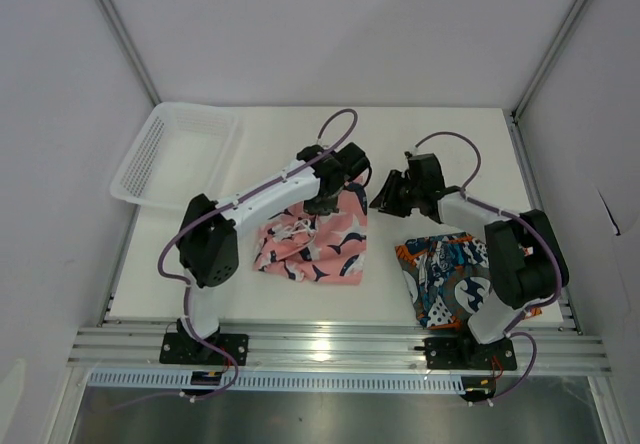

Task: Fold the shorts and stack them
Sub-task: Fold the shorts

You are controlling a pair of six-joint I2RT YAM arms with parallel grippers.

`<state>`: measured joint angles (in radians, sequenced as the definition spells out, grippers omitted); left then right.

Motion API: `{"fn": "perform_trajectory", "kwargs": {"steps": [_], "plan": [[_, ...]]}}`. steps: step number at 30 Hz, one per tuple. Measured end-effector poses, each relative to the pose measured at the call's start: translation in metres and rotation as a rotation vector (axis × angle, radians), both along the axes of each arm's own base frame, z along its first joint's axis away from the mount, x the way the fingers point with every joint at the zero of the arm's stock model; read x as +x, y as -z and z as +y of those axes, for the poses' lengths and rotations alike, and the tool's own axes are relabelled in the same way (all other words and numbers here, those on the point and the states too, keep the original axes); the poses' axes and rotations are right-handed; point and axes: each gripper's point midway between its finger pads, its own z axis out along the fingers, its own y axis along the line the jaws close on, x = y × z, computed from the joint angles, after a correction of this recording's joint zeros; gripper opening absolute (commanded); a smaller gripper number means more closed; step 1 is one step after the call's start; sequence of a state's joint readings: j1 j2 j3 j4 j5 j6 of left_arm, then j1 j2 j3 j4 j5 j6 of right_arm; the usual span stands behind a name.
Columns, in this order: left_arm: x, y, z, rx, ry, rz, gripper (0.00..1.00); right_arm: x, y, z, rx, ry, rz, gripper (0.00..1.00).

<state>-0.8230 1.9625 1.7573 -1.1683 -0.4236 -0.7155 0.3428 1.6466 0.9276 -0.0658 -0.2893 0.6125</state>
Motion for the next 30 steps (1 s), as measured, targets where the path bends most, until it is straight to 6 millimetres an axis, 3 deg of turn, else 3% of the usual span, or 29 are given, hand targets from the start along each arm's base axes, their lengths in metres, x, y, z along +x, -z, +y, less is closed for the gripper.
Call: {"fn": "perform_trajectory", "kwargs": {"steps": [8, 12, 14, 23, 30], "plan": [[0.000, -0.014, 0.003, 0.033, 0.004, -0.029, 0.00, 0.026, -0.007, 0.038, 0.117, -0.122, -0.005, 0.29], [0.001, -0.018, 0.002, 0.039, 0.007, -0.036, 0.00, 0.041, -0.009, 0.056, 0.193, -0.174, -0.016, 0.07], [0.002, -0.019, 0.002, 0.046, 0.007, -0.041, 0.00, 0.048, -0.005, 0.064, 0.236, -0.192, -0.010, 0.01], [0.003, -0.003, -0.002, 0.099, 0.016, -0.019, 0.00, 0.061, 0.049, 0.085, 0.358, -0.208, 0.132, 0.00], [0.010, -0.008, -0.010, 0.136, 0.011, -0.045, 0.00, 0.065, 0.052, 0.085, 0.358, -0.193, 0.144, 0.00]]}}
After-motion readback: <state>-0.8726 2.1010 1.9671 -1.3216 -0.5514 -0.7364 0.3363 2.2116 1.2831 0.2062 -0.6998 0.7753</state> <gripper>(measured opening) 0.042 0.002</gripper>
